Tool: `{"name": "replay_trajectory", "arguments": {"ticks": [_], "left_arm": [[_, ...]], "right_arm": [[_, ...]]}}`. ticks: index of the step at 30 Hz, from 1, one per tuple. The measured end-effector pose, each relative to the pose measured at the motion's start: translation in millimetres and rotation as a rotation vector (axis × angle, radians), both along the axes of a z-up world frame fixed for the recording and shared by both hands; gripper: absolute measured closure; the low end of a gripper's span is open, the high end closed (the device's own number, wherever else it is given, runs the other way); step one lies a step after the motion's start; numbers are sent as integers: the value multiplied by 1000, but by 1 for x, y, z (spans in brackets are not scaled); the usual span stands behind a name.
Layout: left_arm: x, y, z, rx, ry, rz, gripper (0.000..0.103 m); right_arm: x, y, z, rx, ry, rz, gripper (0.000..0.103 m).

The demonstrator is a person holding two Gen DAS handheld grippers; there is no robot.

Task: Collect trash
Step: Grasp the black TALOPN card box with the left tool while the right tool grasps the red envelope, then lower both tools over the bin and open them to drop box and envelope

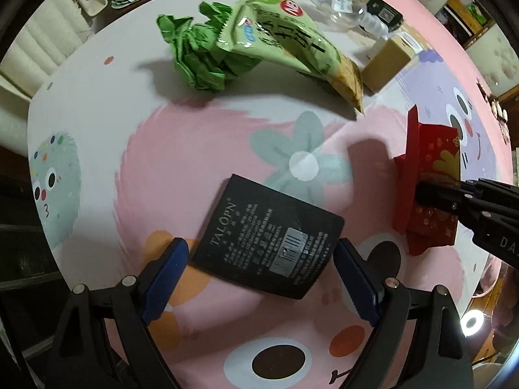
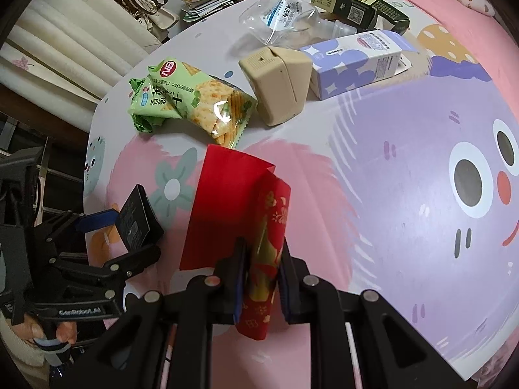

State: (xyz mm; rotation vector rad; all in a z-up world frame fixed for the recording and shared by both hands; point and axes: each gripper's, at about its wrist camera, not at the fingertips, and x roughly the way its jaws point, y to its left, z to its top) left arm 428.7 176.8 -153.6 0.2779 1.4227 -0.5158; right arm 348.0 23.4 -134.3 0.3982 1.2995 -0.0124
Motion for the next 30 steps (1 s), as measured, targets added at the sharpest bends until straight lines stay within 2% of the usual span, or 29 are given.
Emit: {"name": "replay_trajectory", "arguments": {"ticks": [2,3,5,16,22,30], "left_arm": [[-3,-5,-1,20,-16,-14,16],[-4,-6,-1,33,-28,-19,21],[-8,-11,-1,58,-51,-34,24],[-42,-21,16,-4,-46,59,25],[-92,-60,43,-45,-77,76,25],[-181,-128,85,-120,-142,166,25]], "right_arm": [[-1,-1,-1,2,0,1,86],[-2,-1,-1,2,-1,3,86],[-3,0,-1,2,-3,5,86],[-28,-8,7,11,-26,47,88],[-64,-27,24,29,-60,91,89],[-137,-75,50,56,-110,178,89]]}}
